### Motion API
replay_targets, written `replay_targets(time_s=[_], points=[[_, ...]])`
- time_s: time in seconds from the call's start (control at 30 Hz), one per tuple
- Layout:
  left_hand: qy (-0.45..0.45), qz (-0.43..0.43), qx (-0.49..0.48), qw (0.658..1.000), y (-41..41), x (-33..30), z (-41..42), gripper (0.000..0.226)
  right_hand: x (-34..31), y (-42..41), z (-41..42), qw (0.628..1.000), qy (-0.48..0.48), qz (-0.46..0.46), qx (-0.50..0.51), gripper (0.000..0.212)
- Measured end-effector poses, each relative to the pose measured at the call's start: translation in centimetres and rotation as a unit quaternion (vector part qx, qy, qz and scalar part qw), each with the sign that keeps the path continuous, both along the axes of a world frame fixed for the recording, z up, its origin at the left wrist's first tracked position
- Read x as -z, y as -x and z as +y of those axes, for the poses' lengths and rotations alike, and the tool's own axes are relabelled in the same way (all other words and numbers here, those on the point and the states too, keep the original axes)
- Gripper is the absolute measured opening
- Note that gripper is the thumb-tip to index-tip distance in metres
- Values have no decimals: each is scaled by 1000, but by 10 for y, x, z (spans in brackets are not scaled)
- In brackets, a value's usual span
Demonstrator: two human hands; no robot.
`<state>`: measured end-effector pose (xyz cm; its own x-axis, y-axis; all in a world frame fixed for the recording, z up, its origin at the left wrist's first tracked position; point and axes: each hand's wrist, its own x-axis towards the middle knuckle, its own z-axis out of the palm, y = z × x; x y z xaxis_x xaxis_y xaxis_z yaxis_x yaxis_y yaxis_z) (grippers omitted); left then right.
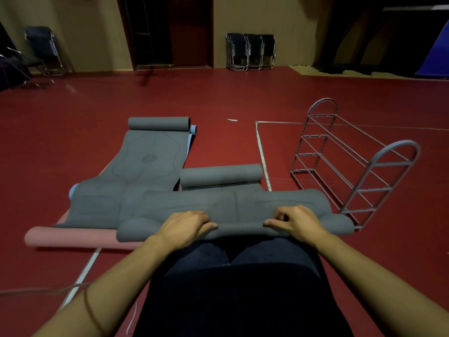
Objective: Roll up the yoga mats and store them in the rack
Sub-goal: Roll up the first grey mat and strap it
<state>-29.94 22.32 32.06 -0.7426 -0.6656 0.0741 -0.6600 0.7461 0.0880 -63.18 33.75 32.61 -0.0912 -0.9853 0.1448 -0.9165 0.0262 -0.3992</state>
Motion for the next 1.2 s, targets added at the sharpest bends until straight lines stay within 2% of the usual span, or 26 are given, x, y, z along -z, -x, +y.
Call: replay_targets(time_s=[0.13,0.2,0.27,0.4,0.53,0.63,0.77,0.9,0.97,1.07,1.2], points=[[-32,35,0,999,0,-3,-10,45,0,4,-5,999,26,-20,-41,39],[-42,97,9,994,0,-2,-12,36,-2,4,-8,998,33,-18,-44,37],[20,160,60,985,1,3,-12,30,0,3,-11,998,47,-5,-38,37],[206,176,164,948,-2,22,-13,32,7,6,-16,991,122,36,-51,43],[234,173,203,935,-14,21,-15,40,10,9,-21,972,198,89,-85,55],[234,165,185,940,-16,20,-18,38,10,9,-18,967,192,133,-100,59],[219,154,108,958,-13,18,-17,41,6,12,-12,961,167,188,-118,56],[173,143,56,973,-7,16,-14,40,-7,13,-19,967,114,199,-114,54],[162,134,56,976,-3,15,-15,41,-12,10,-25,972,76,197,-108,54],[221,132,68,964,-2,19,-19,37,-10,5,-28,972,97,193,-94,47],[222,123,85,964,-11,28,-23,52,-5,3,-29,971,103,205,-71,43]])
